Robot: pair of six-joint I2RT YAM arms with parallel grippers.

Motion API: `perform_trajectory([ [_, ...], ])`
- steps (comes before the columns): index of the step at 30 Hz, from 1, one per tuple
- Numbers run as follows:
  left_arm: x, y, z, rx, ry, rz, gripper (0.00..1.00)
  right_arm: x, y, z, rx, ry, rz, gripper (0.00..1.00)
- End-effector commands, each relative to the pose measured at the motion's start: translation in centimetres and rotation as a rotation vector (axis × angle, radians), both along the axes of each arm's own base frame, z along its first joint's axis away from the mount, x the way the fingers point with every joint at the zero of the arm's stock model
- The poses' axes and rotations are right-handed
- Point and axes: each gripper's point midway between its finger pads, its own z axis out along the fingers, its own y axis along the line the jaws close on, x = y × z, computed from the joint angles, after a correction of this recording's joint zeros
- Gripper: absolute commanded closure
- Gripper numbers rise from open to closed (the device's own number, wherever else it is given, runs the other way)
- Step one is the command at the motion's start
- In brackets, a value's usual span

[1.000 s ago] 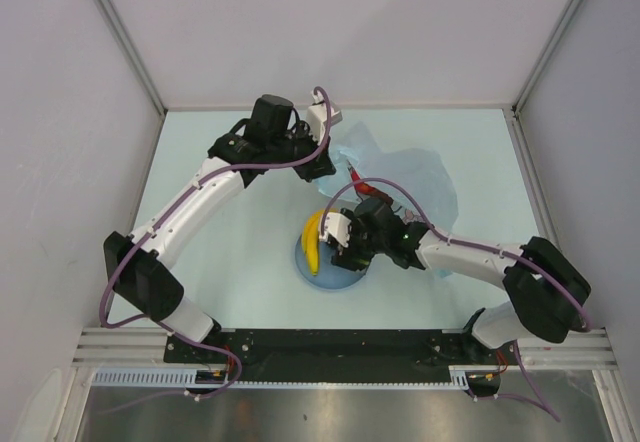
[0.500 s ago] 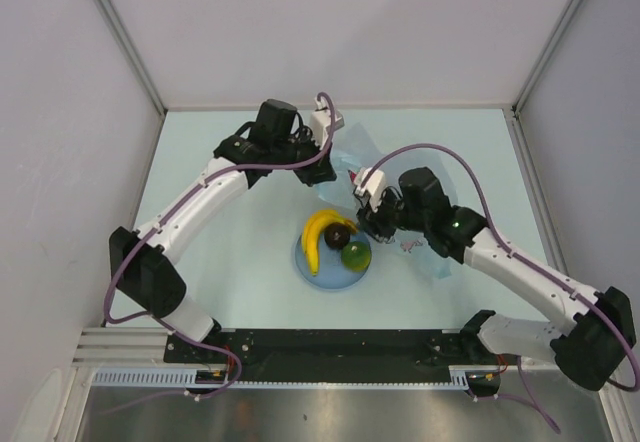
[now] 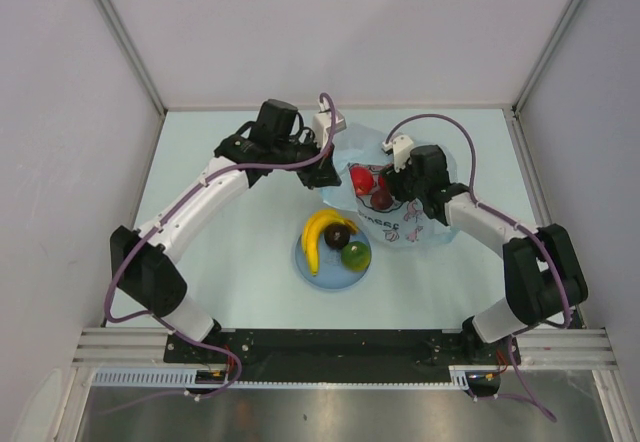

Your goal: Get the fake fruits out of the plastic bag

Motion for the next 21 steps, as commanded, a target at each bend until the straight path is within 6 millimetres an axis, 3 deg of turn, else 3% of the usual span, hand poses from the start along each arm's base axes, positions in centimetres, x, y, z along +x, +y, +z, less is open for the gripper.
perform_trajectory([
  [1, -1.0, -0.3, 0.8, -0.043, 0.001, -0.044, 1.00, 3.9, 0.2, 2.7, 0.076, -0.113, -0.074, 0.28],
  [6, -1.1, -0.4, 0.8, -0.041, 0.003, -0.048, 1.00, 4.5, 1.7, 1.3, 0.164, -0.054, -0.069, 0.10],
  [9, -1.2, -0.3, 0.6, -0.035, 0.006, -0.049, 1.00, 5.5, 1.8, 1.1, 0.191, -0.043, -0.108, 0.04],
  [19, -1.2, -0.5, -0.7, 0.013, 0.002, -0.070, 1.00, 11.0, -1.3, -2.7, 0.214, 0.034, -0.272, 0.02],
  [21, -1.1, -0.6, -0.9, 0.023, 0.004, -0.068, 1.00, 12.7, -1.7, -2.3, 0.229, 0.021, -0.281, 0.03],
])
